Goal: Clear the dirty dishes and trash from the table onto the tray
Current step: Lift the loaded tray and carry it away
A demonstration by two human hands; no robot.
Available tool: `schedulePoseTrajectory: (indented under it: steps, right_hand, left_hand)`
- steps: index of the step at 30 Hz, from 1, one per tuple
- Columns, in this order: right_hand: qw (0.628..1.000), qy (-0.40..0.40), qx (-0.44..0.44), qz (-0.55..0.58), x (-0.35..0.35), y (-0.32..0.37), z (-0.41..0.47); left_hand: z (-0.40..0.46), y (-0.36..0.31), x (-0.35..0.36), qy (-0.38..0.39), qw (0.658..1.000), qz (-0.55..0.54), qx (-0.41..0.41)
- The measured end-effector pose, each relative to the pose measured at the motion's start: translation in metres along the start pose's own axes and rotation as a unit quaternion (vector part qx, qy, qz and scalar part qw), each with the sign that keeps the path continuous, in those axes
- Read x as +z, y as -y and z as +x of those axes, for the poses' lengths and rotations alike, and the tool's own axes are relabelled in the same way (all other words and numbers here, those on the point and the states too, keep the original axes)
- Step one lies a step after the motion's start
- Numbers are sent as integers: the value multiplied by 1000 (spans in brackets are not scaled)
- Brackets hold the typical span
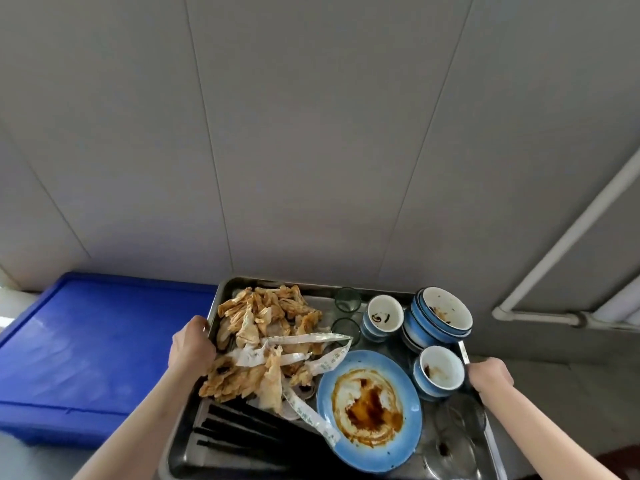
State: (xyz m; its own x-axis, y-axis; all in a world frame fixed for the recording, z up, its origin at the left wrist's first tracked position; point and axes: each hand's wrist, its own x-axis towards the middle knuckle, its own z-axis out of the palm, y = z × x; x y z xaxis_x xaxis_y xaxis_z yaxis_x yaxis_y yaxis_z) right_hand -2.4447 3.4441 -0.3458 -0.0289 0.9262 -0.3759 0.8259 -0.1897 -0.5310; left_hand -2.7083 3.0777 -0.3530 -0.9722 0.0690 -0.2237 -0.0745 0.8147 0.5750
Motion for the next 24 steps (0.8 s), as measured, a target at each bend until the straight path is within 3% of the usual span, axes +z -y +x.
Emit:
schedulePoseTrajectory:
  steps: [11, 24]
  right_hand:
    - [1000, 15, -2, -6, 71, -23, 63]
    - [999, 21, -6, -38, 95, -27, 93]
  left_hand:
    - [52, 22, 76, 8, 999, -12, 29]
    - [82, 21, 113, 18, 999, 11, 26]
